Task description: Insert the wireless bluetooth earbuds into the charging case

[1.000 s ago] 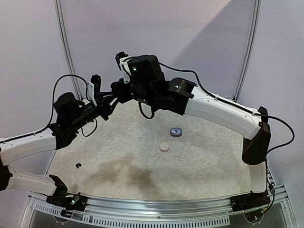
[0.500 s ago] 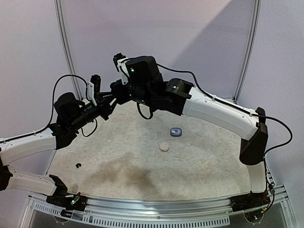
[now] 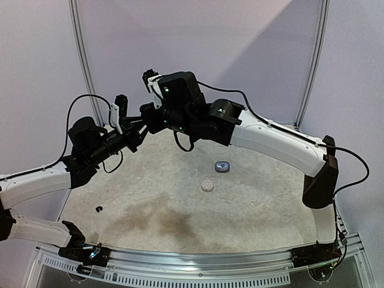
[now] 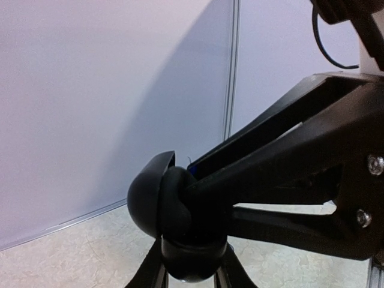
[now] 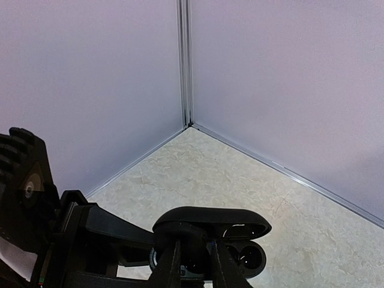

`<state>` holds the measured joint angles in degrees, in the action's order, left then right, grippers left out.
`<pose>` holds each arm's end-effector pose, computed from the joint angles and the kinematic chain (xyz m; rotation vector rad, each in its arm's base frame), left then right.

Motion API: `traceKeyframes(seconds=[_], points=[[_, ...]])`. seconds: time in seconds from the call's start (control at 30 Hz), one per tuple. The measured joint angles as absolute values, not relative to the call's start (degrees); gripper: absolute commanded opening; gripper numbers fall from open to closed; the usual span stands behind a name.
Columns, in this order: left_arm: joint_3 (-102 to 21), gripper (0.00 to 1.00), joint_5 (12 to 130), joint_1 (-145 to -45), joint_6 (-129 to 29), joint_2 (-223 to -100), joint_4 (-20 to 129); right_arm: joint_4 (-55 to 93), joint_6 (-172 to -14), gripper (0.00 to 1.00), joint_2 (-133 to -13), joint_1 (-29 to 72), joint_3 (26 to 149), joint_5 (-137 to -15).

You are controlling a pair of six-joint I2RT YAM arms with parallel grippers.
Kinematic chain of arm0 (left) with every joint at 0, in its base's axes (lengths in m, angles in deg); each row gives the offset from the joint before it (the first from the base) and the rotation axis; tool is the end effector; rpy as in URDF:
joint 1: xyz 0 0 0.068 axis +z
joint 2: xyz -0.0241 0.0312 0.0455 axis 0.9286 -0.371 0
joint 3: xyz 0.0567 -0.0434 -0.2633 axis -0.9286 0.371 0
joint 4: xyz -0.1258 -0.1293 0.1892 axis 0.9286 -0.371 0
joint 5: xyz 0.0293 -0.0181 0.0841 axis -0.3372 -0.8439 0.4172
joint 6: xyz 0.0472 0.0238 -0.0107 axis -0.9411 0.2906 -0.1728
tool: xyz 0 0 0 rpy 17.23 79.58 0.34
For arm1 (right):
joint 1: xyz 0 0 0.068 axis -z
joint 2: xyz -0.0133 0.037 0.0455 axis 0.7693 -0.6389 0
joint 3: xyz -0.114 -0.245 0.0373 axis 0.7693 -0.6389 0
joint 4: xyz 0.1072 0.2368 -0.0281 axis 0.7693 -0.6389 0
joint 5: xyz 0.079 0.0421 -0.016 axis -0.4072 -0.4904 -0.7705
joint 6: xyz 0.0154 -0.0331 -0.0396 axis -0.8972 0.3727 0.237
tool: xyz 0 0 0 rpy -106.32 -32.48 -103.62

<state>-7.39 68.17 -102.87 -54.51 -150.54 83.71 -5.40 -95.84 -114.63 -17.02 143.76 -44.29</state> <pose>0.2123 -0.1547 0.3121 0.5097 1.4242 -0.7308 0.2053 0.4538 0.4038 -0.6264 1.7516 0.5611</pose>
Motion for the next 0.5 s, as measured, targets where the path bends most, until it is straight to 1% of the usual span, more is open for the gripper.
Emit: traceKeyframes(seconds=[0.13, 0.23, 0.43, 0.5], points=[[-7.4, 0.0, 68.1, -102.9, -54.5, -150.5, 83.7, -5.4, -95.8, 0.22, -114.6, -16.7, 143.8, -44.4], [-7.4, 0.0, 68.1, -102.9, -54.5, -150.5, 83.7, -5.4, -95.8, 0.22, -114.6, -16.4, 143.8, -44.8], [-7.4, 0.0, 67.9, -102.9, -54.6, -150.5, 83.7, -5.4, -95.8, 0.14, -114.6, -15.7, 143.8, -47.2], [-7.4, 0.0, 67.9, -102.9, -54.7, -150.5, 83.7, -5.4, -95.9, 0.13, -114.6, -15.4, 143.8, -48.1]])
